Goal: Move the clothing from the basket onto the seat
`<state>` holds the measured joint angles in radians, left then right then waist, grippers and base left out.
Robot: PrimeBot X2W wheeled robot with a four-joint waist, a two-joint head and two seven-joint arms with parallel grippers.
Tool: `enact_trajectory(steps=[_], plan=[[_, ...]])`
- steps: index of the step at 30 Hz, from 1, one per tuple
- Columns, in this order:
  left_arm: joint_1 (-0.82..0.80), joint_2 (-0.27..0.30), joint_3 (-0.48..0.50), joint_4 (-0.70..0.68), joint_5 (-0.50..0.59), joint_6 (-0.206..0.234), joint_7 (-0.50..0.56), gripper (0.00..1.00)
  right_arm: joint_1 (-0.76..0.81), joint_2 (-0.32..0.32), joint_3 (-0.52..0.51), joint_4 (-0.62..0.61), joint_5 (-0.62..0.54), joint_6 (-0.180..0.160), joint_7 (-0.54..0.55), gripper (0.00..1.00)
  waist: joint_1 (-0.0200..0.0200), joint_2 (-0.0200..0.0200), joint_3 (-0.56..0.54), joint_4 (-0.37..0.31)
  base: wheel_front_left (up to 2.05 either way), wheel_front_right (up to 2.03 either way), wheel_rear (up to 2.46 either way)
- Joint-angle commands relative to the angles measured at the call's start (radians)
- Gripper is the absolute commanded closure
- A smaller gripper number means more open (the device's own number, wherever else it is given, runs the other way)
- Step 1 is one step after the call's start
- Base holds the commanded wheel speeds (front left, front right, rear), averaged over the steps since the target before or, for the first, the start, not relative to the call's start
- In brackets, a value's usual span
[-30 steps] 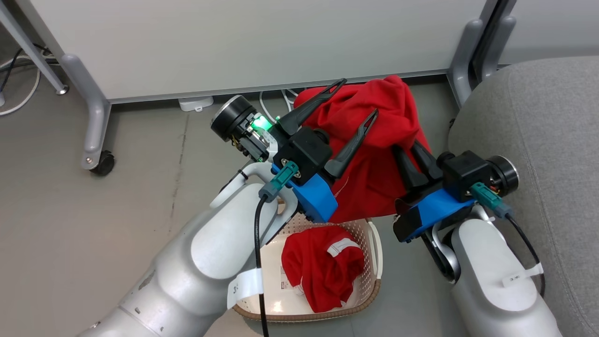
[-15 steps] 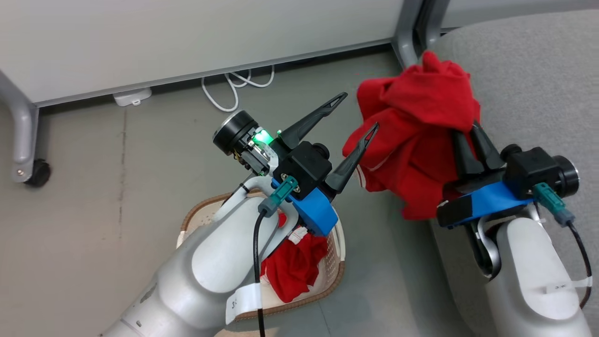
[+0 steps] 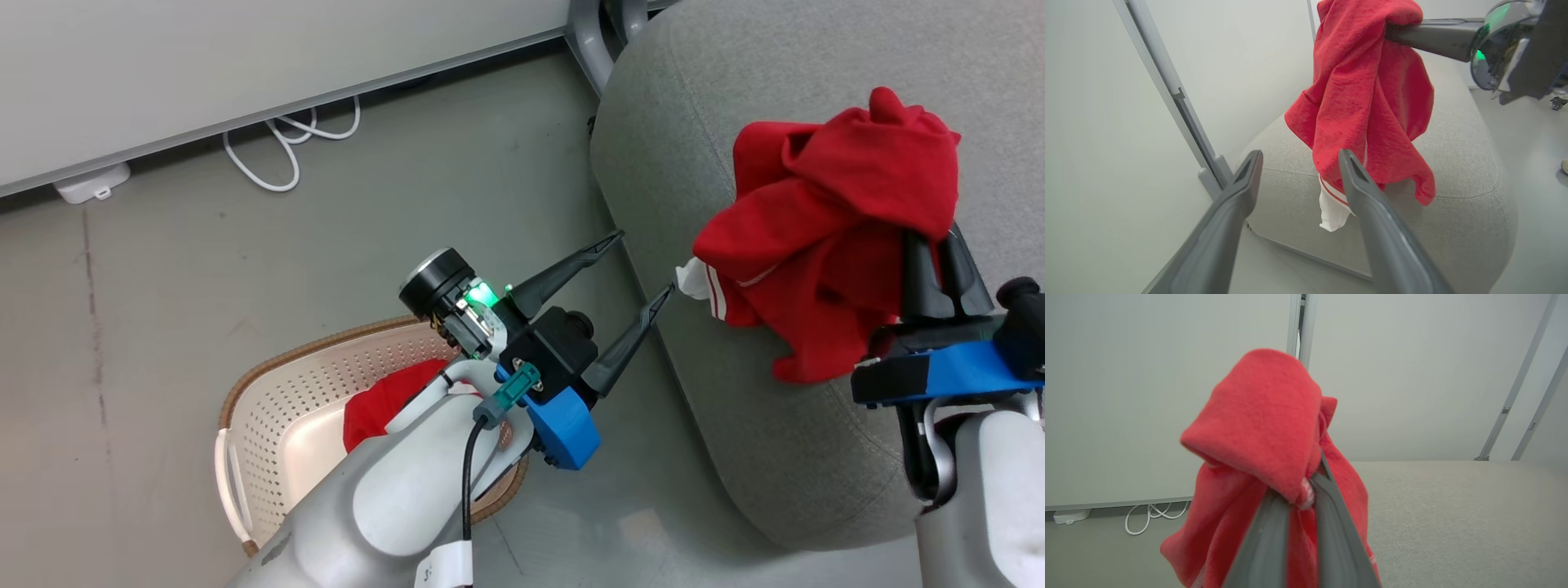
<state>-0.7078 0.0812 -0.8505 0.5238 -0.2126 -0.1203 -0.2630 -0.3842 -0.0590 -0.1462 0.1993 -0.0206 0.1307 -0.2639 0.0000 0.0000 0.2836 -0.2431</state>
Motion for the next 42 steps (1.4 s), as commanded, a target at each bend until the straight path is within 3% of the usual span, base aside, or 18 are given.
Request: enact_trajectory(steps=[1, 11, 15, 22, 29, 36, 42], plan=[[0.015, 0.001, -0.005, -0.003, -0.003, -0.005, -0.003, 0.00, 0.020, -0.003, -0.014, -0.016, 0.005, 0.000, -0.001, 1.00, 0.0000, 0.0000, 0.004, -0.021, 0.00, 0.00, 0.00], [0.032, 0.000, -0.016, -0.006, -0.012, -0.008, -0.003, 0.00, 0.075, 0.004, -0.060, -0.060, 0.003, 0.000, -0.001, 1.00, 0.0000, 0.0000, -0.005, -0.045, 0.00, 0.00, 0.00], [0.024, 0.008, -0.005, -0.015, -0.009, -0.009, -0.003, 0.00, 0.024, 0.001, -0.063, -0.079, 0.010, 0.000, -0.001, 1.00, 0.0000, 0.0000, 0.008, -0.046, 0.00, 0.00, 0.00], [-0.026, 0.022, -0.005, -0.035, 0.020, -0.009, -0.003, 0.00, -0.150, -0.055, -0.141, -0.115, 0.036, 0.000, -0.001, 1.00, 0.0000, 0.0000, 0.100, -0.024, 0.00, 0.00, 0.00], [-0.107, 0.036, -0.021, -0.052, 0.048, -0.010, -0.002, 0.00, -0.364, -0.175, -0.302, -0.114, 0.055, 0.000, -0.001, 1.00, 0.0000, 0.0000, 0.249, 0.029, 0.00, 0.00, 0.00], [-0.185, 0.057, -0.025, -0.071, 0.072, -0.010, -0.002, 0.00, -0.501, -0.304, -0.423, -0.016, 0.063, 0.000, -0.001, 1.00, 0.0000, 0.0000, 0.387, 0.061, 0.00, 0.00, 0.00], [-0.212, 0.075, -0.036, -0.079, 0.079, -0.009, -0.001, 0.00, -0.504, -0.314, -0.426, 0.175, 0.019, 0.000, -0.001, 1.00, 0.0000, 0.0000, 0.439, 0.064, 0.00, 0.00, 0.00]])
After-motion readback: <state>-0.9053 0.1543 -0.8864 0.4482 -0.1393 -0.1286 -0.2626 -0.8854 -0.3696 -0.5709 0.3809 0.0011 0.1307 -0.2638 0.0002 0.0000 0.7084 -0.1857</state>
